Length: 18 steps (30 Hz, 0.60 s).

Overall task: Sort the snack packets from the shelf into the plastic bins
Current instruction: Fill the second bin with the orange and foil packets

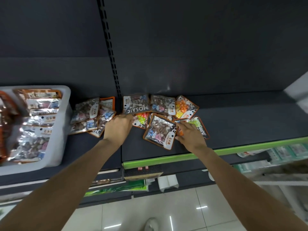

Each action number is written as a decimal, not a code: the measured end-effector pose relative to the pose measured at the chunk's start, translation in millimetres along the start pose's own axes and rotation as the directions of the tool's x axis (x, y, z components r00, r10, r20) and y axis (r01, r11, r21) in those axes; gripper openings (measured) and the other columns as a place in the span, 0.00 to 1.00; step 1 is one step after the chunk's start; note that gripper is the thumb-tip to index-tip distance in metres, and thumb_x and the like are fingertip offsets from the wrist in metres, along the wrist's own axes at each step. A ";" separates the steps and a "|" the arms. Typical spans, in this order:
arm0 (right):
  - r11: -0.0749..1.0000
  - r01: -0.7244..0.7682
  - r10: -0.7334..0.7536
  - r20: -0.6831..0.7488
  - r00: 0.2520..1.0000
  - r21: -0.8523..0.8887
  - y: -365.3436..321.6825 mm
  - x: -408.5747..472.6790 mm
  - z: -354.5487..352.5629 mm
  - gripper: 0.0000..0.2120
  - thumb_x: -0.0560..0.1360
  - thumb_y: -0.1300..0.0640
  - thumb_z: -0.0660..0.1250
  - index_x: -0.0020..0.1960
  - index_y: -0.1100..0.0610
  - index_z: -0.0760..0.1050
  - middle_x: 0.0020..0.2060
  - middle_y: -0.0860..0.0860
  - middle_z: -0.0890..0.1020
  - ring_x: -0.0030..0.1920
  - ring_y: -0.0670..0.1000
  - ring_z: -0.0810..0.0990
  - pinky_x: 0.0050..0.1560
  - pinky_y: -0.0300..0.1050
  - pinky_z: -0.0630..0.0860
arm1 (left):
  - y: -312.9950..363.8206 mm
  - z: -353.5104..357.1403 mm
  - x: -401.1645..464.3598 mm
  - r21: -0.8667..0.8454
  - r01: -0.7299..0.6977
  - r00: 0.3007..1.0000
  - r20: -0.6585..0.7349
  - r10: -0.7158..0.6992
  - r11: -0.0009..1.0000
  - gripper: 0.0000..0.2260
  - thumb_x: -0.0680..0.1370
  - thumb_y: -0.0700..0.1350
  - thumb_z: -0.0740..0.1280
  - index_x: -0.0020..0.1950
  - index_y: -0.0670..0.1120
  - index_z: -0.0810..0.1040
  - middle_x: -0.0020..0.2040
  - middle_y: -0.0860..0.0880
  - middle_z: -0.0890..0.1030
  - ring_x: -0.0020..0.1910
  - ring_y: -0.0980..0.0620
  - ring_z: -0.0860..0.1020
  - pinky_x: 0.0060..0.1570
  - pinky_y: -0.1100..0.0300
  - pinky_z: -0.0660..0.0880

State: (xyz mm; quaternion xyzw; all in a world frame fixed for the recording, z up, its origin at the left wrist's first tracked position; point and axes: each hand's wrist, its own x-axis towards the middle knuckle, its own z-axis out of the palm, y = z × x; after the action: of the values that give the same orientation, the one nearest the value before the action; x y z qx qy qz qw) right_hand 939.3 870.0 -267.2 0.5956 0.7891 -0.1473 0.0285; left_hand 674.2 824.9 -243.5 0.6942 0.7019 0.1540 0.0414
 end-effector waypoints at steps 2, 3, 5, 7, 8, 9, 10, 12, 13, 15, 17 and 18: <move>0.999 0.006 -0.006 -0.007 1.000 0.047 1.3 -0.3 -4.0 0.28 0.79 0.51 0.62 0.76 0.52 0.57 0.74 0.49 0.61 0.73 0.53 0.58 0.71 0.51 0.62 | 10.9 -13.6 4.7 -0.086 -0.018 0.992 -0.127 0.007 0.996 0.05 0.79 0.40 0.62 0.47 0.40 0.77 0.36 0.43 0.79 0.32 0.42 0.77 0.26 0.59 0.67; 0.997 0.010 -0.008 -0.020 1.000 0.074 3.2 -1.3 -6.0 0.26 0.79 0.52 0.62 0.75 0.52 0.59 0.75 0.48 0.60 0.73 0.53 0.58 0.70 0.50 0.63 | 17.6 -21.8 6.7 -0.111 -0.019 0.982 -0.187 -0.002 0.994 0.05 0.80 0.41 0.63 0.48 0.41 0.77 0.34 0.44 0.79 0.30 0.43 0.76 0.24 0.62 0.64; 0.995 -0.008 0.012 -0.039 0.999 0.098 9.6 -5.5 -10.3 0.25 0.79 0.55 0.62 0.74 0.50 0.60 0.75 0.47 0.58 0.74 0.52 0.58 0.68 0.50 0.67 | 33.8 -36.0 10.8 -0.142 -0.010 0.967 -0.255 -0.026 0.990 0.07 0.80 0.44 0.62 0.50 0.43 0.77 0.32 0.45 0.79 0.28 0.45 0.75 0.24 0.63 0.60; 0.993 -0.081 0.083 -0.017 0.996 0.086 17.8 -11.2 -13.6 0.27 0.78 0.54 0.64 0.75 0.48 0.60 0.76 0.48 0.55 0.74 0.53 0.57 0.68 0.53 0.66 | 52.6 -43.6 15.3 -0.189 -0.014 0.976 -0.217 -0.028 0.982 0.09 0.81 0.48 0.60 0.52 0.46 0.77 0.34 0.46 0.80 0.32 0.44 0.77 0.28 0.59 0.65; 0.989 -0.124 0.123 0.007 0.992 0.083 21.2 -13.9 -14.7 0.29 0.77 0.52 0.65 0.75 0.47 0.59 0.76 0.48 0.54 0.75 0.54 0.55 0.68 0.55 0.65 | 61.5 -43.2 17.8 -0.215 -0.026 0.984 -0.176 -0.013 0.976 0.09 0.81 0.49 0.59 0.53 0.47 0.77 0.36 0.47 0.81 0.35 0.44 0.79 0.30 0.58 0.66; 0.982 -0.163 0.161 0.031 0.987 0.097 24.7 -15.7 -14.9 0.31 0.76 0.50 0.66 0.75 0.45 0.57 0.76 0.49 0.53 0.75 0.55 0.54 0.68 0.57 0.64 | 70.5 -41.2 20.4 -0.235 -0.037 0.992 -0.128 0.007 0.971 0.09 0.81 0.50 0.59 0.54 0.48 0.77 0.38 0.48 0.82 0.37 0.45 0.80 0.32 0.58 0.67; 0.972 -0.202 0.196 0.059 0.979 0.123 26.9 -17.4 -15.9 0.33 0.76 0.48 0.67 0.75 0.44 0.55 0.76 0.50 0.51 0.75 0.57 0.53 0.68 0.59 0.63 | 78.8 -38.1 23.2 -0.243 -0.044 0.996 -0.083 0.024 0.969 0.09 0.81 0.50 0.59 0.55 0.49 0.76 0.40 0.49 0.83 0.39 0.46 0.80 0.33 0.58 0.68; 0.949 -0.270 0.257 0.099 0.961 0.163 30.0 -18.0 -16.5 0.36 0.74 0.45 0.67 0.76 0.41 0.52 0.75 0.56 0.53 0.74 0.60 0.54 0.68 0.60 0.63 | 92.6 -31.4 28.7 -0.239 -0.046 0.999 -0.023 0.042 0.970 0.09 0.82 0.51 0.58 0.57 0.50 0.75 0.43 0.50 0.83 0.41 0.46 0.81 0.35 0.57 0.69; 0.941 -0.294 0.282 0.093 0.955 0.165 31.7 -16.8 -15.4 0.36 0.74 0.44 0.68 0.76 0.41 0.52 0.73 0.58 0.57 0.73 0.60 0.57 0.67 0.59 0.63 | 97.6 -28.5 31.3 -0.242 -0.043 0.999 -0.008 0.042 0.969 0.09 0.82 0.51 0.58 0.57 0.50 0.76 0.42 0.50 0.83 0.41 0.46 0.81 0.35 0.57 0.70; 0.935 -0.328 0.326 0.042 0.945 0.138 32.4 -15.9 -15.3 0.36 0.73 0.43 0.69 0.75 0.43 0.54 0.65 0.59 0.65 0.67 0.60 0.64 0.63 0.58 0.66 | 103.9 -24.5 35.9 -0.254 -0.031 0.999 0.020 0.037 0.967 0.09 0.81 0.50 0.59 0.57 0.51 0.76 0.40 0.50 0.82 0.40 0.47 0.81 0.36 0.57 0.72; 0.917 -0.365 0.372 -0.012 0.928 0.162 32.3 -15.9 -17.4 0.36 0.71 0.46 0.71 0.73 0.47 0.57 0.61 0.61 0.68 0.63 0.61 0.68 0.60 0.56 0.69 | 107.0 -23.9 39.9 -0.243 -0.023 0.997 0.070 0.042 0.970 0.07 0.81 0.48 0.60 0.57 0.52 0.76 0.44 0.50 0.83 0.43 0.47 0.81 0.39 0.54 0.75; 0.894 -0.380 0.396 -0.024 0.918 0.237 31.8 -16.6 -20.4 0.35 0.71 0.49 0.72 0.72 0.49 0.58 0.60 0.61 0.68 0.61 0.61 0.69 0.59 0.55 0.70 | 107.7 -24.8 41.7 -0.240 -0.020 0.995 0.093 0.043 0.971 0.07 0.80 0.47 0.61 0.56 0.52 0.76 0.46 0.50 0.83 0.45 0.47 0.81 0.41 0.53 0.76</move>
State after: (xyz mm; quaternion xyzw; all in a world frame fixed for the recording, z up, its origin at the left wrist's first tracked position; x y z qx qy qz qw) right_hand 976.9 867.9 -250.3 0.7452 0.6328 -0.2066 -0.0395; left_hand 769.7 860.9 -184.0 0.7020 0.6642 0.2039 0.1562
